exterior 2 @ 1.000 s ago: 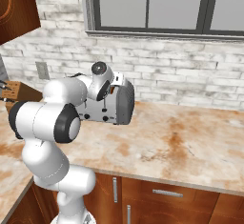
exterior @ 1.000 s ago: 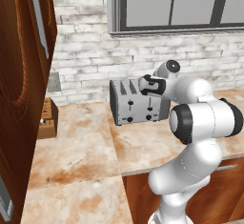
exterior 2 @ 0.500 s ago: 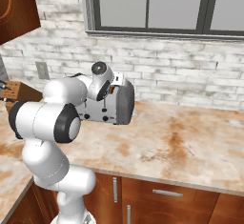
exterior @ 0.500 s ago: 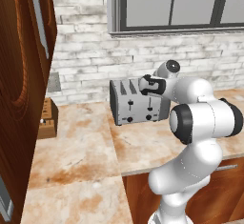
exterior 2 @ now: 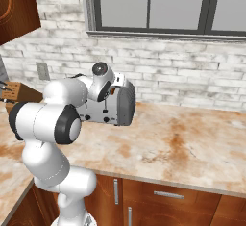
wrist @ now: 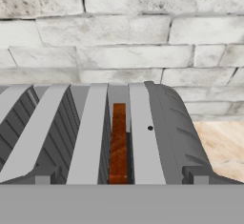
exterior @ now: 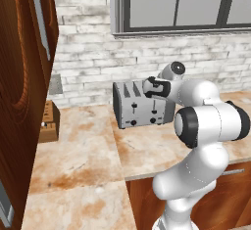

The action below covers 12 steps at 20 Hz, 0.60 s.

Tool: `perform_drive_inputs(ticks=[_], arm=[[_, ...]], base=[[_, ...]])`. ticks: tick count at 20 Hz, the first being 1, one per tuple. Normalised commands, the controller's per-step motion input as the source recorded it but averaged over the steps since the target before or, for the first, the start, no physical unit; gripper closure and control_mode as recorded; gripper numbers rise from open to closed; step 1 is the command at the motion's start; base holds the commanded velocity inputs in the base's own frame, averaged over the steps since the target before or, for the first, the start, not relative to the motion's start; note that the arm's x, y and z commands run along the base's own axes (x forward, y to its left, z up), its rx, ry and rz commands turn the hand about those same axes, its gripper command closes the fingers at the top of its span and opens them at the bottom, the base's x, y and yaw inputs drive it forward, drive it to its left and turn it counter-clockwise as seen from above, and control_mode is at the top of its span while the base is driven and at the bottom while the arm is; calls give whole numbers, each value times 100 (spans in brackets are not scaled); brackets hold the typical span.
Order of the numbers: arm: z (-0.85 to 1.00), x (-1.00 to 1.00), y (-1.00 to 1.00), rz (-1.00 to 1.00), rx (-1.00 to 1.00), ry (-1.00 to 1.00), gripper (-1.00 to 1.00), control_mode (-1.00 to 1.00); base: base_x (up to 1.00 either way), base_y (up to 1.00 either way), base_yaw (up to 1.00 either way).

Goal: Start the toaster. Once the lever pops up, take the bread to the plate on the dining counter.

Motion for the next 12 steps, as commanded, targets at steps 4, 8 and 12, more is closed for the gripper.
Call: perform_drive_inputs(ticks=[4,8,12], arm=[[0,0,0,0,0,0,-100,-100],[0,0,0,0,0,0,-100,-100],[0,0,0,0,0,0,-100,-100]], base=[[0,0,0],[0,0,0],[0,0,0]])
